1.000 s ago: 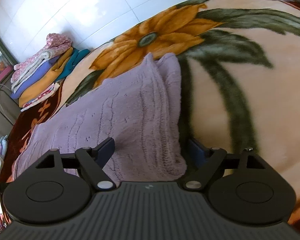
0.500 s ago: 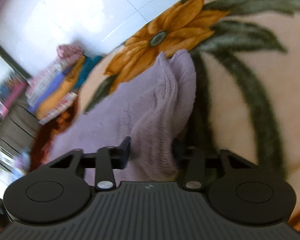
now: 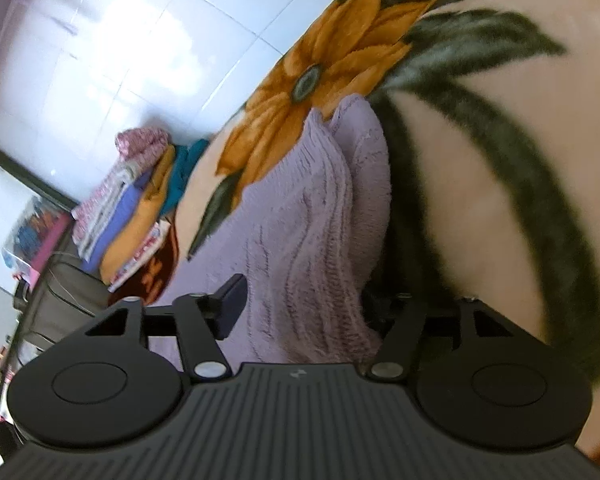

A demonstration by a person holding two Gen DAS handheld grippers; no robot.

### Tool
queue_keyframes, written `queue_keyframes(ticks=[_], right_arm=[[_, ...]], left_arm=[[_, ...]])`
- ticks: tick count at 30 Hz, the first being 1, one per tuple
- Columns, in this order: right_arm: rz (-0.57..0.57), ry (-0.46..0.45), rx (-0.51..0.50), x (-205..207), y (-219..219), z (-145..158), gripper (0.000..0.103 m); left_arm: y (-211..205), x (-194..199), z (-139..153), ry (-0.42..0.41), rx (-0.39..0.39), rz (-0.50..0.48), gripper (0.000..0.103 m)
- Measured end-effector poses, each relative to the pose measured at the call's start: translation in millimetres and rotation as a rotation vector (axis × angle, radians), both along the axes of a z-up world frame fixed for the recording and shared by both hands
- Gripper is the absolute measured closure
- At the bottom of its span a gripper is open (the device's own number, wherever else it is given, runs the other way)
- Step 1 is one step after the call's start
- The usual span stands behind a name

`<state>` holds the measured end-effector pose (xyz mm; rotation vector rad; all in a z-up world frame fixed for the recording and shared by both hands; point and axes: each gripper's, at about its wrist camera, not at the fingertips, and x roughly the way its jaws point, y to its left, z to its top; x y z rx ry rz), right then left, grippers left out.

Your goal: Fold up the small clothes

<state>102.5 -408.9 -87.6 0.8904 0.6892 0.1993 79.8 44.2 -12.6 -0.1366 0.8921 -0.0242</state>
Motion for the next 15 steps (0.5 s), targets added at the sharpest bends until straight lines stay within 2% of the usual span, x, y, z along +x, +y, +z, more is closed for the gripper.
queue_keyframes(ticks=[3,8,10,11,13,15], right_arm=[[-0.007,-0.005,0.008,0.2,-0.7,-1.5,0.034],[-0.056,-0.003,0.085,2.7,-8.5,-6.7,0.035],[-0.06,0.004,0.065,5.1,-7.6,-6.0,0.047],[-0.055,0.006,0.028,6.2,-5.3,-3.9,0.063],[-0.042,0.003,-0.042,7.3,-1.0,1.1,0.068],[-0.032,-0.015,-0.069,6.4,1.8,6.7,0.07]], left_arm=[[2.7,0.3,-0.6,0.006,-0.001,0.01,0.048],[5.5,-1.3,-1.2,0.01,0.001,0.019,0.048],[5.9,-1.4,-1.5,0.012,0.001,0.018,0.049],[6.1,-1.4,-1.5,0.013,0.002,0.017,0.049],[6.6,-1.4,-1.3,0.013,0.001,0.017,0.049],[6.9,-1.7,-1.6,0.012,-0.001,0.015,0.049]])
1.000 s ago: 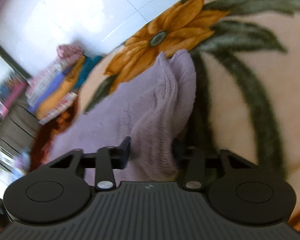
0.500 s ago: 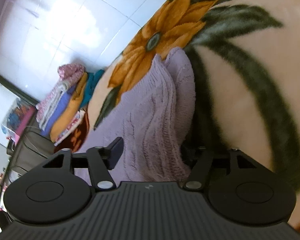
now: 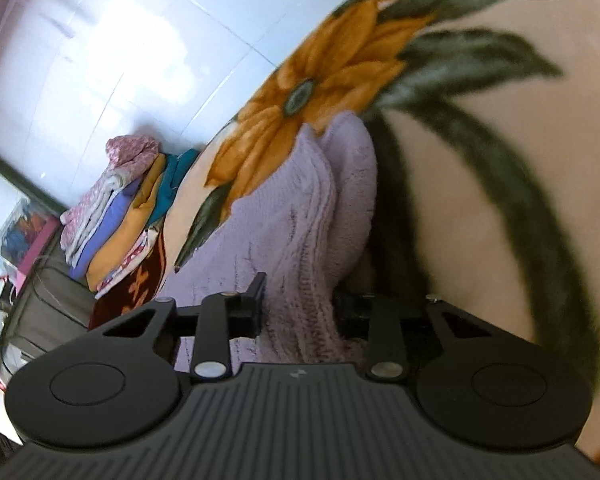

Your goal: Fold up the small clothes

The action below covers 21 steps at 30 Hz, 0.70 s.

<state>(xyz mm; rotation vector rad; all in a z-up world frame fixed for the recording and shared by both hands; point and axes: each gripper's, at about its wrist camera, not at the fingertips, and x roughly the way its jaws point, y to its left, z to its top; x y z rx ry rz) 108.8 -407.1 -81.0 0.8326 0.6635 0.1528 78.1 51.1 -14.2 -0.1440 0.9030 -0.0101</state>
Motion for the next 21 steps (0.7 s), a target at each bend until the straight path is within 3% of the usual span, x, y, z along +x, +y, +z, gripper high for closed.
queue_keyframes(ticks=[11,21], right_arm=[[0.071,-0.121,-0.071,-3.6,20.9,47.3,0.073],[0.191,-0.212,-0.138,12.4,68.0,96.2,0.074]], left_arm=[[2.9,-0.3,3.2,-0.006,0.002,-0.006,0.048],[15.5,3.9,17.2,-0.041,0.019,-0.017,0.048]])
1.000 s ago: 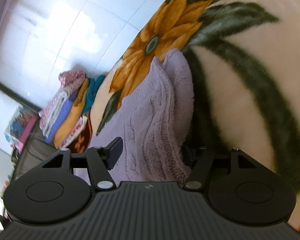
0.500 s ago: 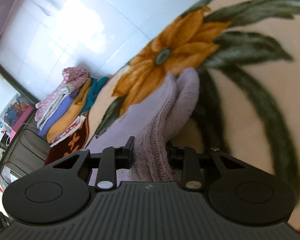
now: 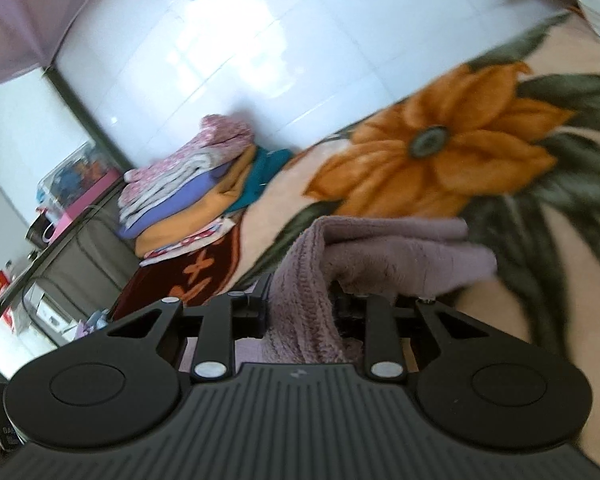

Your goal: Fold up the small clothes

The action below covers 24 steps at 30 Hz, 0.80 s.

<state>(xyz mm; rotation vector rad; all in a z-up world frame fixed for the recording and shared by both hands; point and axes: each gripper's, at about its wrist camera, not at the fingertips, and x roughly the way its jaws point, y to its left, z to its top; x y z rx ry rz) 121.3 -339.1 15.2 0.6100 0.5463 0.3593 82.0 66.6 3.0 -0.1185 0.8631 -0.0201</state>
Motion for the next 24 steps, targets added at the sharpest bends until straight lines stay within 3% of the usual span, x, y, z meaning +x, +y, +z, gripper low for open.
queue_keyframes(ticks=[11,16,20,24], right_arm=[[0.204,-0.075,-0.055,21.4,97.0,46.4,0.075],[0.311,-0.08,-0.077,32.8,155.8,53.7,0.075],[0.401,-0.034,-0.131,47.8,213.9,35.0,0.075],[0.474,0.055,-0.207,60.3,268.2,-3.7,0.074]], left_arm=[[30.6,9.7,9.6,-0.026,0.002,0.014,0.048],[45.0,13.1,7.6,-0.026,-0.015,0.028,0.048],[56.8,13.6,4.9,-0.027,-0.027,0.045,0.048],[66.6,13.2,1.1,-0.019,-0.046,0.066,0.048]])
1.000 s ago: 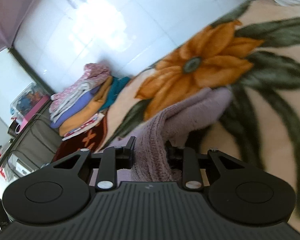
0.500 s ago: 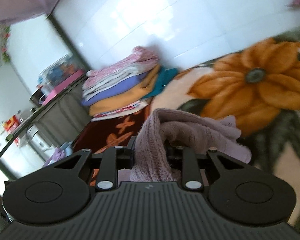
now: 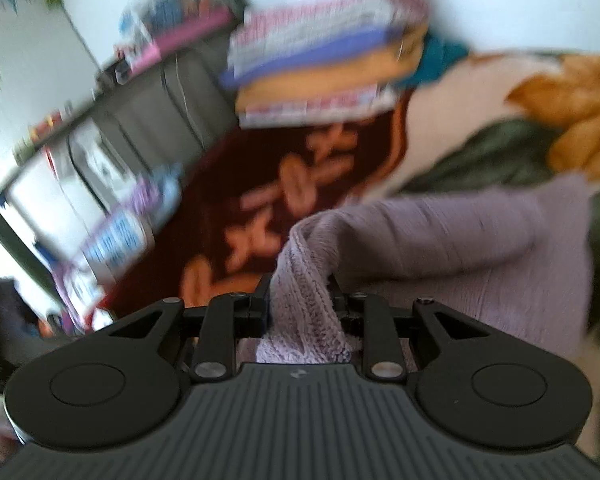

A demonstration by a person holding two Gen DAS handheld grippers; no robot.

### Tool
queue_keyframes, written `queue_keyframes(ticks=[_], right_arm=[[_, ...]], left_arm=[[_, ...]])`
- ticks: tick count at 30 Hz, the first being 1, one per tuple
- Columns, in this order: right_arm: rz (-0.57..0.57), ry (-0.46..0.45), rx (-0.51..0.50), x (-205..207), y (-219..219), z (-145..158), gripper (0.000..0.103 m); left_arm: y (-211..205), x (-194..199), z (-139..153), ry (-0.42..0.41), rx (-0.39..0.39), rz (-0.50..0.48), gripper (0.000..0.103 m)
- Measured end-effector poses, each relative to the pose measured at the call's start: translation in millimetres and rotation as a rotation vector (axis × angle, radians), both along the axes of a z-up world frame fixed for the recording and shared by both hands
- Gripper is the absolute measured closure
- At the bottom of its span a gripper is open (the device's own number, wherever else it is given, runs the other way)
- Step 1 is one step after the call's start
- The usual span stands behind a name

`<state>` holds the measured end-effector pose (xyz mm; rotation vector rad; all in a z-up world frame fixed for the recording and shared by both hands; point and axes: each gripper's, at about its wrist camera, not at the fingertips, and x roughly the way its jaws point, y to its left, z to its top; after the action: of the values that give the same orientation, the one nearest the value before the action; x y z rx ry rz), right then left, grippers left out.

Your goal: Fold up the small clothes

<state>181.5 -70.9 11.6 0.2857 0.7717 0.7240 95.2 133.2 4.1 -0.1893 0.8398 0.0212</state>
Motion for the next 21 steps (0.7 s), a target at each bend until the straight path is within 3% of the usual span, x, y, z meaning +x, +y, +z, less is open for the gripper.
queue_keyframes(ticks=[3,7,12,21], right_arm=[[0.024,0.032,-0.058,-2.6,22.3,-25.7,0.066],[0.018,0.008,-0.021,-16.2,25.6,-21.7,0.049],[0.004,0.012,0.032,-33.0,0.5,-7.7,0.046],[-0.174,-0.087,-0.041,-57.0,-74.9,16.4,0.039]], left_arm=[[4.8,-0.7,-2.4,0.008,-0.008,0.011,0.048],[8.7,-1.4,2.7,-0.009,-0.016,0.015,0.048],[7.1,3.9,17.2,-0.054,-0.028,0.005,0.048],[-15.6,26.2,28.7,-0.084,-0.08,-0.05,0.048]])
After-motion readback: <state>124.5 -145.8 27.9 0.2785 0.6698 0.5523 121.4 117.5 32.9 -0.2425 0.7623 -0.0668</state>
